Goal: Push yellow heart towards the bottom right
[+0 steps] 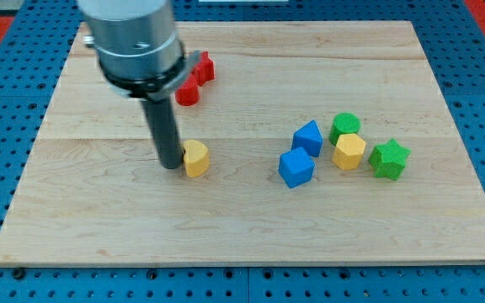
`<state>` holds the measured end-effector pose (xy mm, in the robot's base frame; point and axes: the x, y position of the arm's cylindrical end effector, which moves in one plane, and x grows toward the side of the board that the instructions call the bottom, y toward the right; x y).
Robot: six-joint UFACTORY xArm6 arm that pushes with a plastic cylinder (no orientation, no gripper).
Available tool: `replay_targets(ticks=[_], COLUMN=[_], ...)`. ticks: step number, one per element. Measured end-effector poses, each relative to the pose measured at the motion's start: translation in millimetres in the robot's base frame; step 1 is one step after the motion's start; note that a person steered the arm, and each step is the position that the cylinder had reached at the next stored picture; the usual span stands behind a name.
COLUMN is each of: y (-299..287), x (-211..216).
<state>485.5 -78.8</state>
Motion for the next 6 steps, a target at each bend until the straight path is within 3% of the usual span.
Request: replay_targets(ticks=[1, 2, 4, 5, 6], y=[8.2, 2.5, 87.9, 48.6, 45.9], x=[-0.7, -32.8, 56.4, 52.1, 86.9])
